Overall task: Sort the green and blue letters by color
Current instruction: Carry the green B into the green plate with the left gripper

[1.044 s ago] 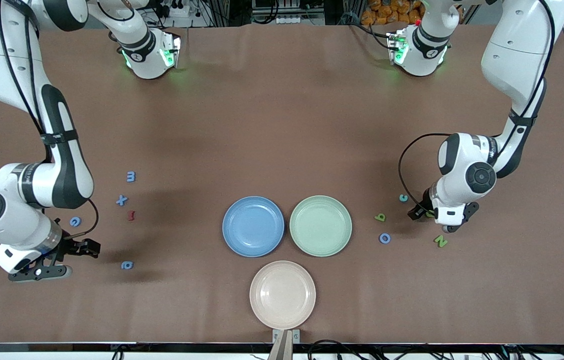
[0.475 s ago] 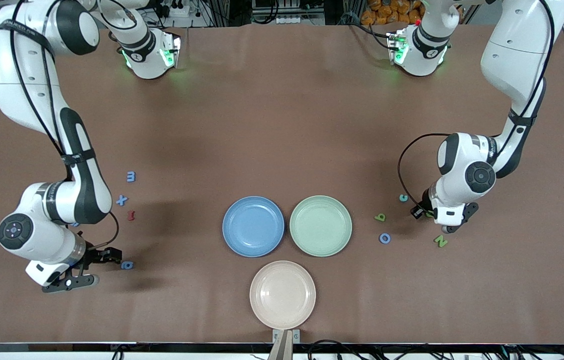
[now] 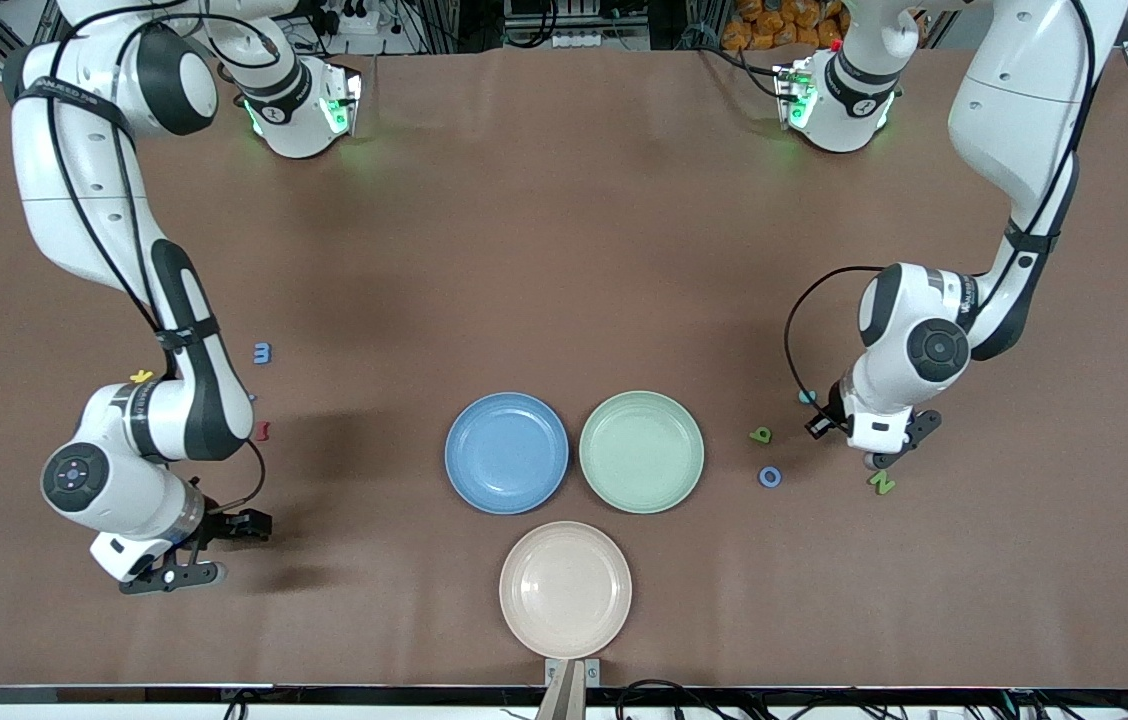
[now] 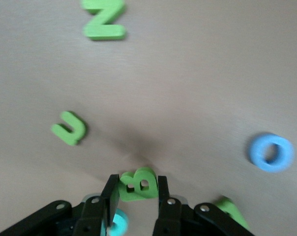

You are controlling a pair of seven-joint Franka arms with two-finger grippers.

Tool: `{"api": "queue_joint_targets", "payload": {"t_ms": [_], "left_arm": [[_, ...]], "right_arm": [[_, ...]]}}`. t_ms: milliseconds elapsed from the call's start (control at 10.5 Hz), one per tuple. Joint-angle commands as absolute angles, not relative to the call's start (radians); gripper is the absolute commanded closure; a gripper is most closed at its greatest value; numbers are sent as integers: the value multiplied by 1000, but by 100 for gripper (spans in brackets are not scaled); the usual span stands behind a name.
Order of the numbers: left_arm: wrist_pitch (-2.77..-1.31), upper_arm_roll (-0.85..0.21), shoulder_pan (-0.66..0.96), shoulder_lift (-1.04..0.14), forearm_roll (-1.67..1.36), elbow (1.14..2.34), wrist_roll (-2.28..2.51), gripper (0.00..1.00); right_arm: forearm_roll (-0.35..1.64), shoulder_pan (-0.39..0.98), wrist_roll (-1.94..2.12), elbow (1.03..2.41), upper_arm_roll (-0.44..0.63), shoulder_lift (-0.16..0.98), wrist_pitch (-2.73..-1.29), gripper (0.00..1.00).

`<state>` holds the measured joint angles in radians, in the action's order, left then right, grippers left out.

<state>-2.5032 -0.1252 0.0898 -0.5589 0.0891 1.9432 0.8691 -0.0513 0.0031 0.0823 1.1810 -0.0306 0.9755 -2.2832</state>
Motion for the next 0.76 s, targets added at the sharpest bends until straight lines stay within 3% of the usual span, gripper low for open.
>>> {"api": "queue_joint_targets", "payload": {"t_ms": [0, 285, 380, 570, 664], "left_arm": [[-2499, -120, 198, -537, 115, 1879, 887, 100], [-2499, -121, 311, -575, 115, 1774, 868, 100], [-2499, -121, 348, -598, 115, 1738, 873, 100], [-2500, -121, 399, -647, 117, 1683, 858, 100], [-2500, -121, 423, -678, 112, 1649, 873, 100]], "right_arm": [[-41, 8, 57, 1143, -31, 1023, -2289, 0], [-41, 8, 48, 1146, -31, 1032, -2289, 0], [-40, 8, 48, 1147, -31, 1034, -2289, 16], [-38, 3, 37, 1164, -31, 1034, -2289, 90], [-38, 6, 16, 1164, -31, 1032, -2289, 100]]}}
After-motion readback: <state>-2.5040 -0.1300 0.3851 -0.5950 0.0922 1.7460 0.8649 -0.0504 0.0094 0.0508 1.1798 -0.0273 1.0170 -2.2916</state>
